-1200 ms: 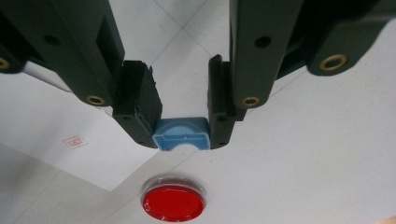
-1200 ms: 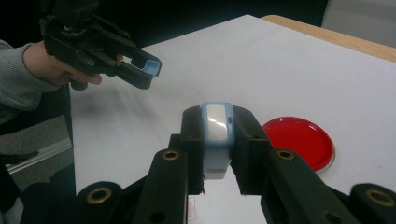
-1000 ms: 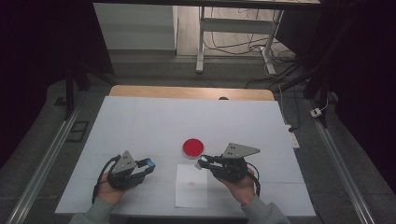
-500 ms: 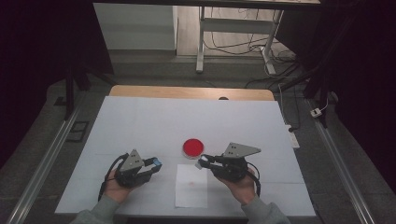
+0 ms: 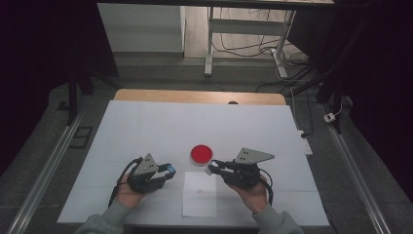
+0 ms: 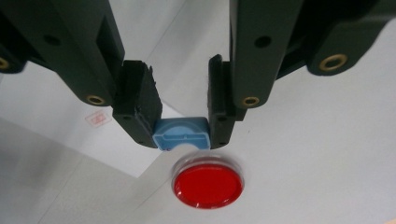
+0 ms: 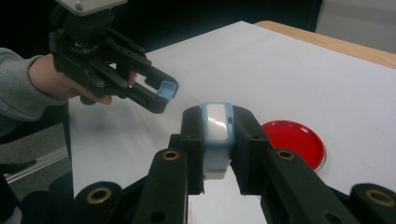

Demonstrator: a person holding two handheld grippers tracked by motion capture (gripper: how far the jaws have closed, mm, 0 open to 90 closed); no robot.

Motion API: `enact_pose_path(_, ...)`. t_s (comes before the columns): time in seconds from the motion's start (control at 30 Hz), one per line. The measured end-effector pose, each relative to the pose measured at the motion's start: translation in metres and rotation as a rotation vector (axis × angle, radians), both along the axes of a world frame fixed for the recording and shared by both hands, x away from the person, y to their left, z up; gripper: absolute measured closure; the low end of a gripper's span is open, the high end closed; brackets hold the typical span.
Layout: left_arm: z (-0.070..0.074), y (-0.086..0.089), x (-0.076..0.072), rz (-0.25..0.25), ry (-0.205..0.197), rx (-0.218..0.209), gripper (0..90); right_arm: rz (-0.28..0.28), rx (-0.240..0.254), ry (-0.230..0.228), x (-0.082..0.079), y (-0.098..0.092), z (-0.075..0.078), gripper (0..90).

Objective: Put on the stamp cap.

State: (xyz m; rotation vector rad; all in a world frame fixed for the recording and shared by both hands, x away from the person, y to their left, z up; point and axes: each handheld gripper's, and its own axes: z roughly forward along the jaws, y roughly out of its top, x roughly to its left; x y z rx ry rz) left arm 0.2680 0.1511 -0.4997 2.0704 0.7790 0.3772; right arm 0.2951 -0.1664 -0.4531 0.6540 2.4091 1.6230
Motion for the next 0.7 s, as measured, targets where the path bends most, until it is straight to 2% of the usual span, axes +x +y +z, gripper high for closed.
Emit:
enact_pose_path(0.17,0.002,-0.016,0.006,-0.031,-0.001,-0.002,65.4,0.006,-0.003,0.005,0.0,0.001,-0.001,75.3)
enact_pose_path(0.3,0.001,-0.026,0.007,-0.05,0.0,-0.021,65.4,0.007,-0.002,0.005,-0.001,0.001,-0.001,75.3)
enact_pose_path(0.7,-0.002,-0.037,0.006,-0.075,0.003,-0.025,65.4,0.008,-0.008,0.006,-0.001,0.002,-0.003,75.3)
